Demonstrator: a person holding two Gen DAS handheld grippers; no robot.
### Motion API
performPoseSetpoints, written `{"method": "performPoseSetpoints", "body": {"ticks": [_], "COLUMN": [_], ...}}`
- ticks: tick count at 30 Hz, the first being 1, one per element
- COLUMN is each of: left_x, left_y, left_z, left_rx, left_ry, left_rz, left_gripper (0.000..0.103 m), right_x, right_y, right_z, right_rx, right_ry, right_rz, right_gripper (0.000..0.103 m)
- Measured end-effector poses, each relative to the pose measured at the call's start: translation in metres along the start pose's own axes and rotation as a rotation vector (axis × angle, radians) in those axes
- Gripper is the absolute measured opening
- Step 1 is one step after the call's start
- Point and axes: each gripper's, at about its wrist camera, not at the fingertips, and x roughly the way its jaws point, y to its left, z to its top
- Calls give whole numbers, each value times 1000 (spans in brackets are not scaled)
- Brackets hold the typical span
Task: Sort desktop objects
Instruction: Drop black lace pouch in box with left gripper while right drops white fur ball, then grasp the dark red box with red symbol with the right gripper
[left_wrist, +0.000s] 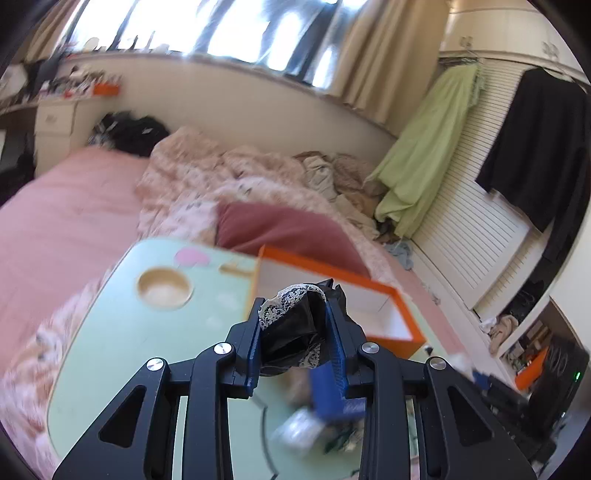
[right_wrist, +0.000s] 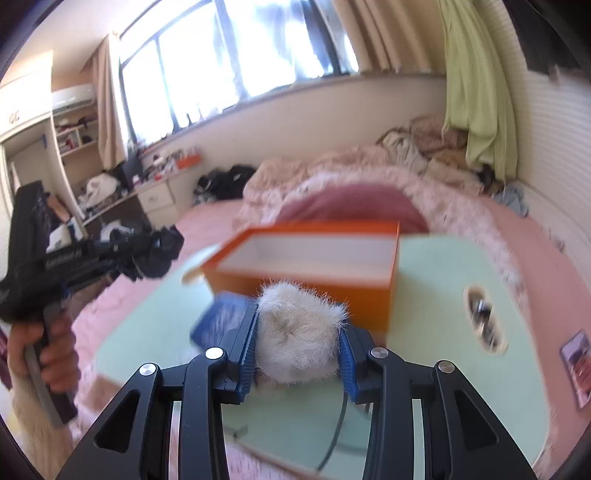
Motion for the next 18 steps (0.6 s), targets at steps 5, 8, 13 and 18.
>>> {"method": "performPoseSetpoints", "body": {"ticks": [5, 8, 13, 18], "left_x": [42, 69, 43, 21], "left_y": [-46, -53, -34, -12], "left_z": [40, 38, 7, -16], "left_rx": [85, 121, 105, 12], "left_ry": [-38, 8, -18, 90], "left_rz": [46, 151, 71, 52], "left_gripper": [54, 78, 78, 79], "right_x": [33, 67, 41, -1], "right_y": [-3, -12, -26, -37], "right_z": [71, 81, 56, 32], "right_rx": [-6, 5, 72, 82], "right_ry": [-59, 19, -33, -71], "right_rz": [-38, -102, -46, -51], "right_gripper": [52, 73, 74, 84]}}
